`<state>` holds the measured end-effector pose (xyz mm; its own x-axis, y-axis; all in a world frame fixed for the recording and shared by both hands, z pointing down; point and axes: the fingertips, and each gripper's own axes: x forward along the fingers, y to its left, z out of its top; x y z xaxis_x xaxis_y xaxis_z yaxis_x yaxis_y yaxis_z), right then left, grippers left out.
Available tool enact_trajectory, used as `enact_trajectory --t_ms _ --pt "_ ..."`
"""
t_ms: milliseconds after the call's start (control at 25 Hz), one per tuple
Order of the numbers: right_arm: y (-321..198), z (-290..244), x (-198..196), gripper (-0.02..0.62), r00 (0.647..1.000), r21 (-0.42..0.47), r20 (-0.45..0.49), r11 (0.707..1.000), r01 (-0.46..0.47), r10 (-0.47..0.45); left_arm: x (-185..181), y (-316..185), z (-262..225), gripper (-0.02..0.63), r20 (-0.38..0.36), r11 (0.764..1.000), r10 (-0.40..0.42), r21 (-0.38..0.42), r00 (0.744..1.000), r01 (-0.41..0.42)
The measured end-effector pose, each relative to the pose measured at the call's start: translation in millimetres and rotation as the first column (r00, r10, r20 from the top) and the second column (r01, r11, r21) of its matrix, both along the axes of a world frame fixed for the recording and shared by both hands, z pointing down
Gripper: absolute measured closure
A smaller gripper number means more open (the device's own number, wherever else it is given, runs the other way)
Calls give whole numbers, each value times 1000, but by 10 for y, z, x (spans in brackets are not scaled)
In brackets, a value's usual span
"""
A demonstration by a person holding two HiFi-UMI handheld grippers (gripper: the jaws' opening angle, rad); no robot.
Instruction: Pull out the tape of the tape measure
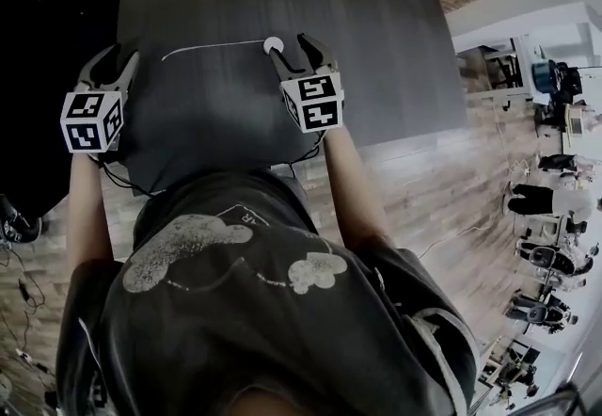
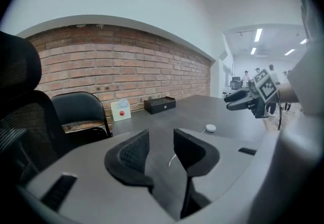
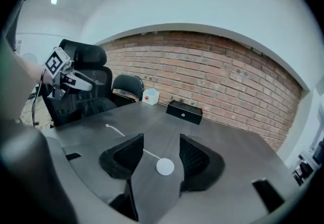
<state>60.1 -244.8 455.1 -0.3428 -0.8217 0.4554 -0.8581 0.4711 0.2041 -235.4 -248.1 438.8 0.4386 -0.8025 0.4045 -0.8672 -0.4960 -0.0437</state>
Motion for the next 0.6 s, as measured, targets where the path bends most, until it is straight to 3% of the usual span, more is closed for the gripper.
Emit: enact_trajectory --t_ms 200,320,600 --pt "269 -166 -98 405 985 25 74 987 -161 159 -52 143 -205 538 -66 997 52 61 996 -48" --pt "465 -187 -165 507 965 37 85 967 -252 249 -126 247 -246 581 -103 994 83 81 991 -75" --pt "993 -246 -179 565 889 37 175 900 -435 423 -176 421 -56 597 -161 984 176 29 971 -174"
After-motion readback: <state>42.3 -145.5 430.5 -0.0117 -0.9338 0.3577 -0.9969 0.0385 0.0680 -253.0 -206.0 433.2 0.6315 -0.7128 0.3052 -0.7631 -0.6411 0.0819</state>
